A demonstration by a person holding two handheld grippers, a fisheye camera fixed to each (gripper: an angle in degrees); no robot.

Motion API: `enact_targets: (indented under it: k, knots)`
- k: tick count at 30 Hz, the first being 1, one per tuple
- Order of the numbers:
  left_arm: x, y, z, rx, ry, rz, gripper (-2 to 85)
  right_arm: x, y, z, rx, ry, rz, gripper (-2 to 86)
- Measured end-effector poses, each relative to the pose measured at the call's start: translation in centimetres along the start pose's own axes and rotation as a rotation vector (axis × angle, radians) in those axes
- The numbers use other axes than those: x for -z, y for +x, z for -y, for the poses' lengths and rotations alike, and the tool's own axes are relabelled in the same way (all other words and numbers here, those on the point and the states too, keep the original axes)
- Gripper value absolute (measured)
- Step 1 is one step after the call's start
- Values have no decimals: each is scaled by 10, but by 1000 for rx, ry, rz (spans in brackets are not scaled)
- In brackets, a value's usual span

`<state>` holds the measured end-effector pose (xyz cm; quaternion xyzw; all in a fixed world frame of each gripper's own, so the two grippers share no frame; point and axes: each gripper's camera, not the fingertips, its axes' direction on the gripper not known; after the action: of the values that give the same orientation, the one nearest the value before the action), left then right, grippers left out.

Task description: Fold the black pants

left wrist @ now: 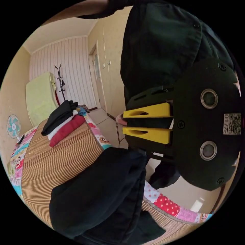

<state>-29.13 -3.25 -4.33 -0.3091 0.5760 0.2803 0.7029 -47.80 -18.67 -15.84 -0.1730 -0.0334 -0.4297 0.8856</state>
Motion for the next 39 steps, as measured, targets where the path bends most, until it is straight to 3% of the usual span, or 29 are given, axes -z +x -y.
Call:
enact_targets:
  k: [2, 5, 6, 8, 12, 14, 17, 18, 21, 23, 25, 27, 30, 33, 36, 38, 39]
  knots:
    - [13, -13, -33, 92, 81, -23, 71, -77, 14, 33, -48, -265, -48, 157]
    - [53, -43, -88, 273, 264, -100, 105, -108, 50, 27, -155, -356, 67, 88]
    - [76, -52, -109, 322, 366, -130, 116, -103, 63, 23, -216, -339, 135, 79]
    - [111, -58, -133, 338, 495, -128, 129, -82, 110, -16, -357, -255, 489, 66]
    - [175, -57, -148, 323, 688, -104, 158, -48, 146, -112, -296, -106, 872, 58]
    - [185, -63, -139, 353, 695, -139, 170, -21, 163, -190, -306, 64, 1187, 56]
    - [188, -55, -115, 364, 633, -221, 276, 17, 170, -281, -275, 281, 1474, 55]
    - [195, -36, -112, 318, 668, -194, 327, 27, 171, -296, -268, 318, 1479, 55]
    - [223, 22, -115, 148, 772, -136, 336, 83, 178, -362, -224, 487, 1428, 55]
    - [242, 54, -122, 4, 838, -176, 295, 121, 193, -405, -175, 647, 1464, 54]
    - [264, 92, -129, -162, 870, -179, 169, 152, 205, -431, -108, 745, 1479, 54]
    - [276, 112, -129, -134, 850, -77, 170, 190, 212, -454, -11, 820, 1429, 54]
    - [281, 127, -116, -108, 785, -12, 250, 252, 214, -490, 146, 929, 1354, 54]
    - [278, 124, -93, -117, 822, -206, 276, 303, 209, -522, 294, 1016, 1374, 54]
    - [286, 152, -65, -273, 932, -398, 271, 345, 199, -558, 394, 1068, 1354, 54]
    - [300, 191, -55, -447, 1004, -449, 232, 370, 200, -593, 381, 1119, 1301, 54]
    - [311, 219, -53, -537, 1033, -453, 162, 375, 201, -603, 362, 1138, 1279, 54]
